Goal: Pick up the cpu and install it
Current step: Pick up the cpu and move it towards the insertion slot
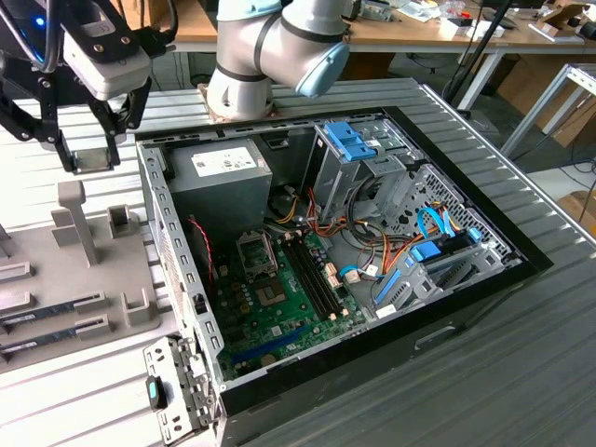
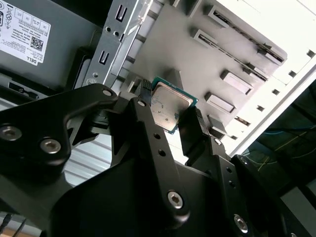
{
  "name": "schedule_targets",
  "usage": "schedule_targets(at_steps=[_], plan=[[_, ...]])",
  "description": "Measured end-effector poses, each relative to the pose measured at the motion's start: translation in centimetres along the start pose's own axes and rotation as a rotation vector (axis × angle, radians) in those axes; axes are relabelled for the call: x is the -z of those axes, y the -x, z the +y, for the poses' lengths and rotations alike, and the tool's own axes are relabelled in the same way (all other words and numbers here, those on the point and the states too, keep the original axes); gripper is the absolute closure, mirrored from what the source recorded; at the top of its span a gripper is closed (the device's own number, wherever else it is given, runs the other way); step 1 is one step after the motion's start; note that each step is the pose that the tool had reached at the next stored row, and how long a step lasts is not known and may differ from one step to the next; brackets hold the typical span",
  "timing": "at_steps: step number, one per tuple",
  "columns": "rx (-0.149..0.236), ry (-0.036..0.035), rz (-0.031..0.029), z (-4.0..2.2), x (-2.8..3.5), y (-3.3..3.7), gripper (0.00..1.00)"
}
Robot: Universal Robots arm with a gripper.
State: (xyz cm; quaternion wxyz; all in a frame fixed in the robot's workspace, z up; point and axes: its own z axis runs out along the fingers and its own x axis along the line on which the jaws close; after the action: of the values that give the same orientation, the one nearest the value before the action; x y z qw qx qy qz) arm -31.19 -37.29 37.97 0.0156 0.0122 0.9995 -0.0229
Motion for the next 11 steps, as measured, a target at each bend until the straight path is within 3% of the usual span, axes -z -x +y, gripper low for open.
schedule_targets(at_steps=[11], plan=[[0.000, 0.0000, 0.0000, 0.04, -0.05, 1.43, 0.53]])
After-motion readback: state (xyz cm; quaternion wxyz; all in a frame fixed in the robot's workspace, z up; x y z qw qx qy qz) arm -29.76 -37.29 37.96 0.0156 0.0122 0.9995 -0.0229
